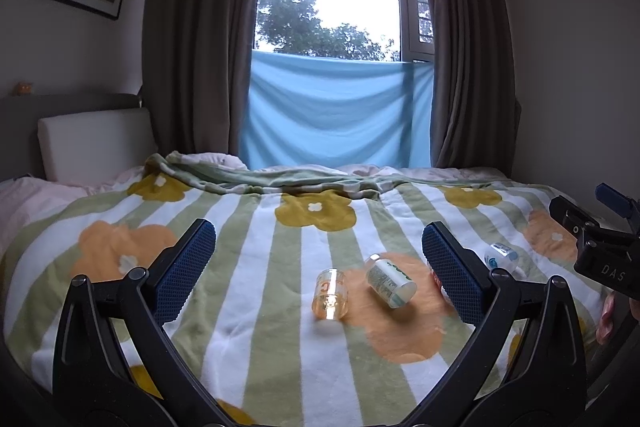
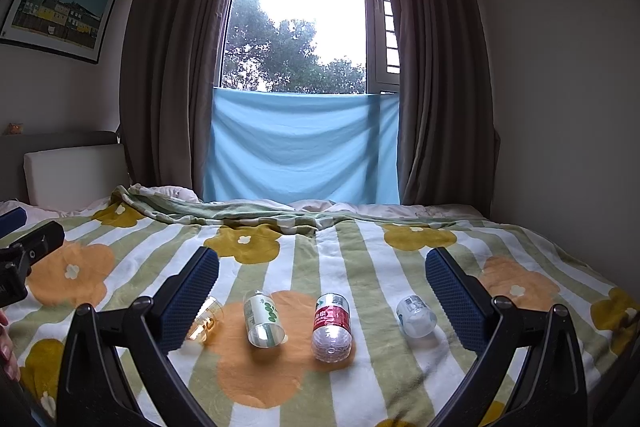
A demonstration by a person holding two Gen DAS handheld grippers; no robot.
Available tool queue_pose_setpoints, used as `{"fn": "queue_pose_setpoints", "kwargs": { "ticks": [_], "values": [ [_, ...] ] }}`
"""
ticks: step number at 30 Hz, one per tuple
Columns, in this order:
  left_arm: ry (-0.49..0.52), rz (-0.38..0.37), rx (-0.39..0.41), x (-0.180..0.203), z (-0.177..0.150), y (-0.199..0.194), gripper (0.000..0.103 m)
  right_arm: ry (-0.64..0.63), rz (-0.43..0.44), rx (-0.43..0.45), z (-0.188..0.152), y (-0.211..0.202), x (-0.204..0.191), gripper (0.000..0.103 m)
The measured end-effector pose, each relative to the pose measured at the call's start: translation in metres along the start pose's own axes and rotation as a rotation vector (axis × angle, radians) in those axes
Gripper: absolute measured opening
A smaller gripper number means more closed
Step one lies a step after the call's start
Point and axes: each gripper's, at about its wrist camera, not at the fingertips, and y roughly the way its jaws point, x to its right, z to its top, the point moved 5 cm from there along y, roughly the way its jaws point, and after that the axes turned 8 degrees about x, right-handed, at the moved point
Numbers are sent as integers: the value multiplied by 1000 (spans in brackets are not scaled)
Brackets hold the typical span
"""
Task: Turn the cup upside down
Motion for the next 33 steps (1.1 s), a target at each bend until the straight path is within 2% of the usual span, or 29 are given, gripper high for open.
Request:
{"fn": "queue_pose_setpoints", "kwargs": {
  "ticks": [25, 29, 33],
  "values": [
    [1, -2, -1, -3, -3, 2, 103, 4, 4, -15, 6, 4, -1, 103],
    [8, 1, -19, -2, -7, 9, 103, 21, 17, -56, -1, 18, 9, 103],
    [20, 9, -43, -1, -13, 18, 103, 6, 28, -180, -14, 55, 40, 103]
  ]
}}
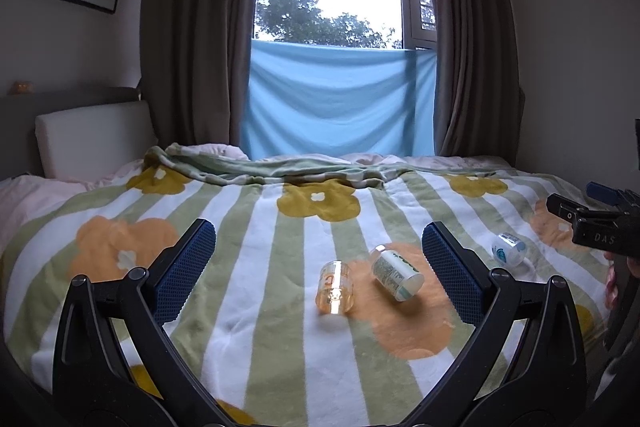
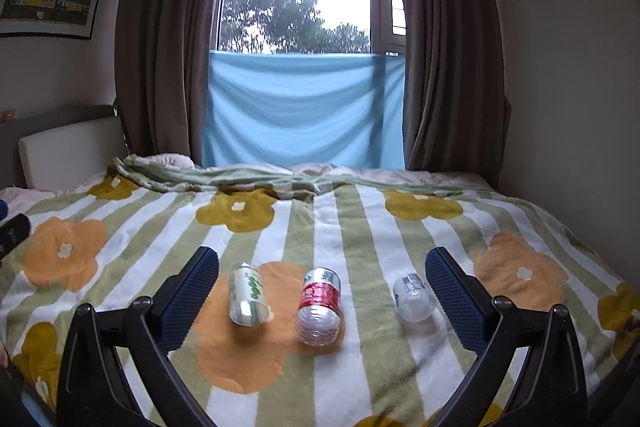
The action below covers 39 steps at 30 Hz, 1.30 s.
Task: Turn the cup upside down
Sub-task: 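Reach the right gripper down and grasp the white blue-labelled bottle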
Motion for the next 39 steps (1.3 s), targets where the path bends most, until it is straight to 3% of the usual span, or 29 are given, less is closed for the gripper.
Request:
{"fn": "queue_pose_setpoints", "kwargs": {
  "ticks": [8, 16, 18, 21, 30, 35, 39],
  "values": [
    [-5, -2, -44, 1, -13, 22, 103, -44, -12, -360, -44, 128, 94, 103],
    [10, 8, -100, 9, -27, 45, 103, -154, -1, -631, -115, 219, 124, 102],
    [15, 7, -114, 11, -31, 50, 103, -157, 3, -670, -127, 232, 127, 96],
    [23, 6, -131, 12, -36, 56, 103, -143, -6, -708, -138, 250, 131, 94],
    [23, 8, -170, 10, -48, 70, 103, -126, -19, -787, -158, 273, 138, 59],
    [15, 11, -181, 5, -49, 69, 103, -102, -24, -764, -153, 268, 140, 58],
    [5, 10, -173, 0, -46, 65, 103, -95, -1, -706, -128, 247, 129, 58]
  ]
}}
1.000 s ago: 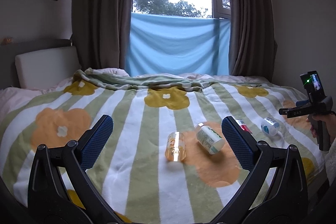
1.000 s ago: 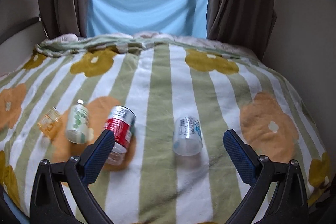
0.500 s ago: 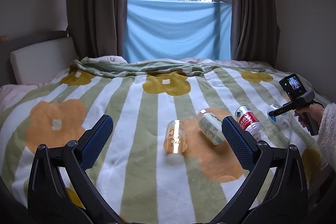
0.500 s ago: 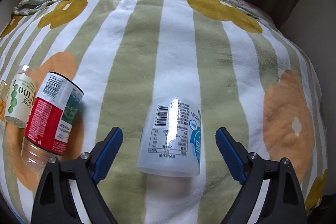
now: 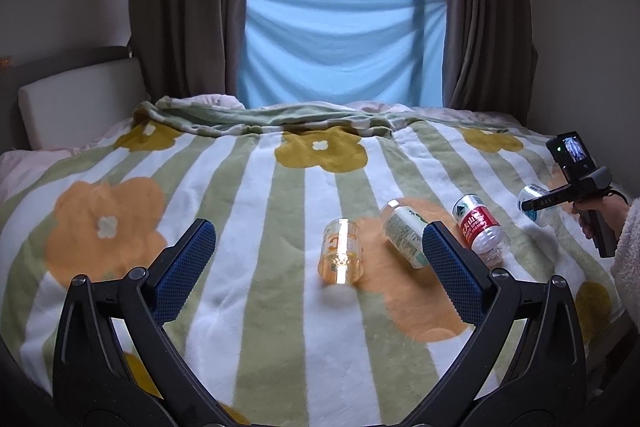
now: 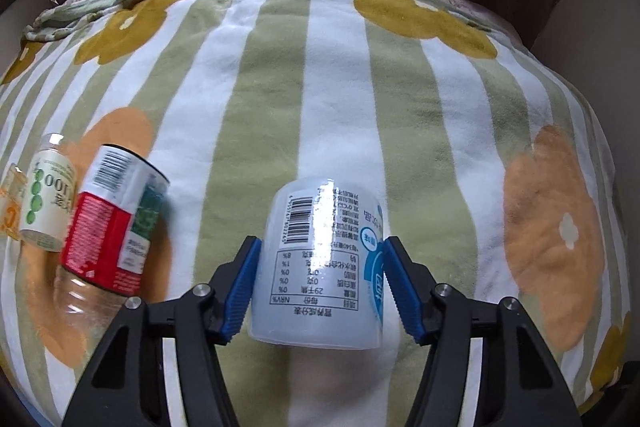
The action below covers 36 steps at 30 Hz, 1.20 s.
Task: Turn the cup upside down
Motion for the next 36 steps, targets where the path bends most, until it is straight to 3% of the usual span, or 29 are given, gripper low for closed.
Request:
{"fn": "queue_pose_setpoints", "kwargs": {
  "ticks": [6, 11, 14, 18, 20, 25, 31, 36],
  "values": [
    [-53, -19, 5, -14, -2, -10, 103, -60, 63, 127, 0, -91, -61, 58],
    [-52, -21, -5, -23, -5, -18, 103, -130, 206, 173, -25, -136, -154, 58],
    [-39, -15, -10, -27, -5, -23, 103, -165, 269, 161, -46, -134, -205, 58],
    [-50, -22, -24, -36, -6, -26, 103, -180, 281, 110, -73, -110, -258, 58],
    [-45, -17, -36, -39, -9, -27, 103, -196, 247, 99, -82, -98, -275, 58],
    [-36, -21, -62, -44, -16, -25, 103, -177, 239, 75, -94, -88, -290, 58],
    [-48, -29, -81, -46, -22, -21, 103, -160, 202, 19, -101, -77, -285, 58],
    [-62, -43, -85, -47, -24, -23, 103, -126, 221, -35, -111, -69, -281, 58]
  ]
}}
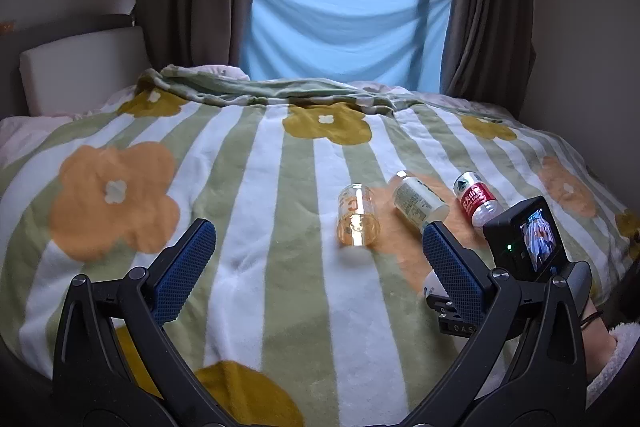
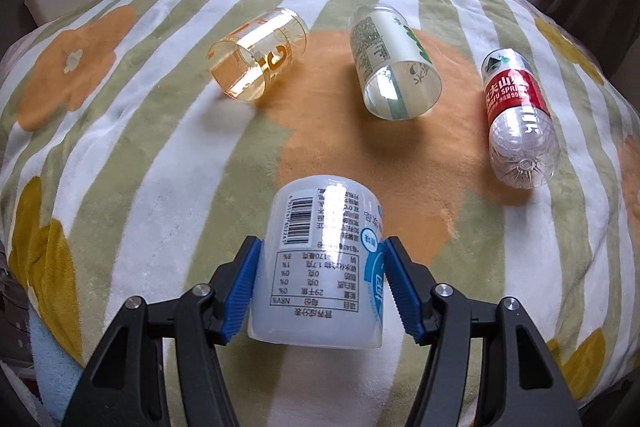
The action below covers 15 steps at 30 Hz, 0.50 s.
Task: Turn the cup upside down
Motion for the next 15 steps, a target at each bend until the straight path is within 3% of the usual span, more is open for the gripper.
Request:
{"fn": "queue_pose_setpoints", "kwargs": {
  "ticks": [8, 9, 10, 12, 15],
  "values": [
    [-3, -20, -11, 1, -2, -2, 103, 1, -3, -37, -1, 1, 0, 59],
    [-4, -24, -13, 0, -2, -3, 103, 10, 15, -44, -2, 0, -1, 65],
    [-4, -28, -15, 0, -2, -3, 103, 18, 37, -52, -2, 0, -1, 82],
    [-3, -37, -26, 1, -2, -3, 103, 21, 93, -62, -5, -3, -4, 103],
    [6, -42, -44, 5, -1, 0, 103, -38, 89, -29, -11, -14, -6, 103]
  ]
}}
